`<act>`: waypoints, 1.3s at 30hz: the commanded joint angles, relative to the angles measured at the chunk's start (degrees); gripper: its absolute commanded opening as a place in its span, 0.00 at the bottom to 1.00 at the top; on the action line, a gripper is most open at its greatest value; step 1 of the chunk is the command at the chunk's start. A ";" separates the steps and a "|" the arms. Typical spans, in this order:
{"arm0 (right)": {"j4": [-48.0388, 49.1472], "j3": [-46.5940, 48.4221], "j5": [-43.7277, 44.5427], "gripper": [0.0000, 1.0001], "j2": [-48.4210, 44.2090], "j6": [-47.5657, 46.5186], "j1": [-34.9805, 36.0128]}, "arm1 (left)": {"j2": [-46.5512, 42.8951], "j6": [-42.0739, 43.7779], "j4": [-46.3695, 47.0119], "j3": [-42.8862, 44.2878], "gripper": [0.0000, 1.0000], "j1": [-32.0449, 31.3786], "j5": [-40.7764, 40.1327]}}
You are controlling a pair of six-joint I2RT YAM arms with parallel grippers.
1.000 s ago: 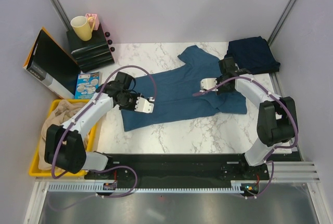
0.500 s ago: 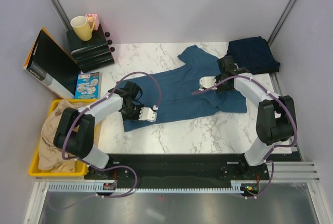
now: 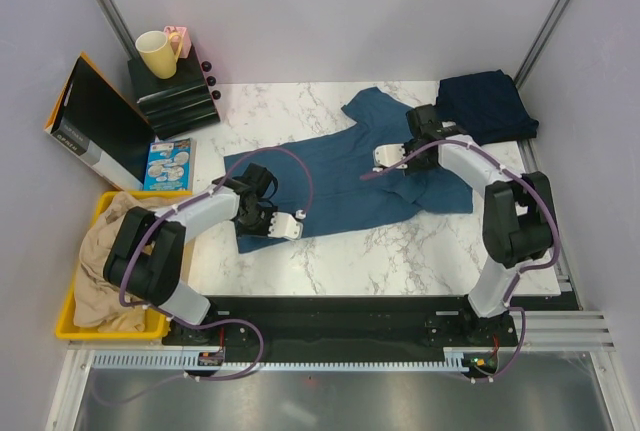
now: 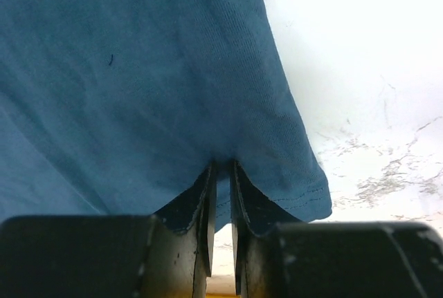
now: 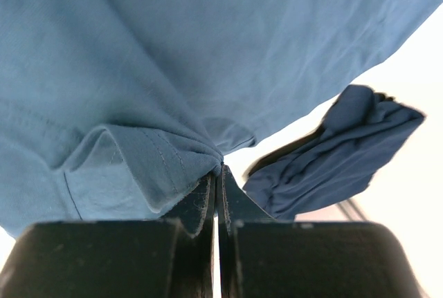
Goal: Fold and stack the t-shirts
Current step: Fold the tshirt
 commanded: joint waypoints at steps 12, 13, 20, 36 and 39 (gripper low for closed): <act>3.49 9.44 3.63 0.01 6.64 -3.24 2.44 | 2.42 -0.60 3.03 -8.13 0.20 0.35 -4.01; 3.75 9.44 3.89 0.04 6.99 -3.15 2.36 | 2.33 -0.69 3.11 -8.21 0.20 0.43 -4.19; 0.43 13.65 4.34 0.78 7.52 5.09 0.78 | 1.45 -1.74 3.03 -8.66 0.20 0.00 -4.27; -20.14 4.35 -5.07 0.00 1.63 14.34 -12.32 | 0.22 -2.09 2.41 -8.13 0.20 -0.27 -4.80; -21.73 3.03 -6.21 0.00 1.28 14.86 -12.59 | -0.48 -1.57 2.06 -8.48 0.20 -0.27 -4.98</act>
